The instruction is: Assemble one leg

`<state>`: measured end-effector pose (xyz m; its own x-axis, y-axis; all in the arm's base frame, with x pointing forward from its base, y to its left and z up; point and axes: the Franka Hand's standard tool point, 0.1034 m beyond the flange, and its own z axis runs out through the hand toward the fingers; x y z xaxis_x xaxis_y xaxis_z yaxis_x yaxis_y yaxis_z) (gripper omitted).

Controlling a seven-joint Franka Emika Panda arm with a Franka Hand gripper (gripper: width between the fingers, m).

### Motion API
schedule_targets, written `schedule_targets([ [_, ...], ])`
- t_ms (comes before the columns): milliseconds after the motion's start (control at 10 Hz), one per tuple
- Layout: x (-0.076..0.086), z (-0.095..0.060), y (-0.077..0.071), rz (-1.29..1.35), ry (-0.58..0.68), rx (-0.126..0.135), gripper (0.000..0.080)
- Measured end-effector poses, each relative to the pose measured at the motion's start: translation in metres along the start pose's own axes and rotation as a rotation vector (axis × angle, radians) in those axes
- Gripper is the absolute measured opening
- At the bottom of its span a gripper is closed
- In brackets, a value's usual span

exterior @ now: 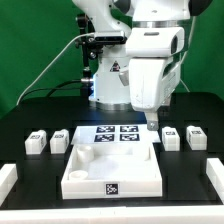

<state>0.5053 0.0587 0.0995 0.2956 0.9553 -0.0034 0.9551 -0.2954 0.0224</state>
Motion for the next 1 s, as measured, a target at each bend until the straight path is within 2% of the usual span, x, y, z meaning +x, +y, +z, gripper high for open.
schedule_targets([
  [100,-0.007,0.004,-0.005,-0.130,0.004,-0.010,0.0650],
  [300,-0.008,0.004,-0.003,-0.278,-0.003,-0.009,0.0650],
  [600,-0.010,0.006,-0.006,-0.269,-0.004,-0.005,0.0650],
  [700,-0.024,0.019,-0.019,-0.306,0.003,-0.013,0.0650],
  [800,-0.050,0.037,-0.044,-0.339,0.007,-0.008,0.0650],
  [900,-0.070,0.049,-0.054,-0.353,0.007,0.005,0.0650],
  [1000,-0.078,0.057,-0.054,-0.335,0.013,0.002,0.0650],
])
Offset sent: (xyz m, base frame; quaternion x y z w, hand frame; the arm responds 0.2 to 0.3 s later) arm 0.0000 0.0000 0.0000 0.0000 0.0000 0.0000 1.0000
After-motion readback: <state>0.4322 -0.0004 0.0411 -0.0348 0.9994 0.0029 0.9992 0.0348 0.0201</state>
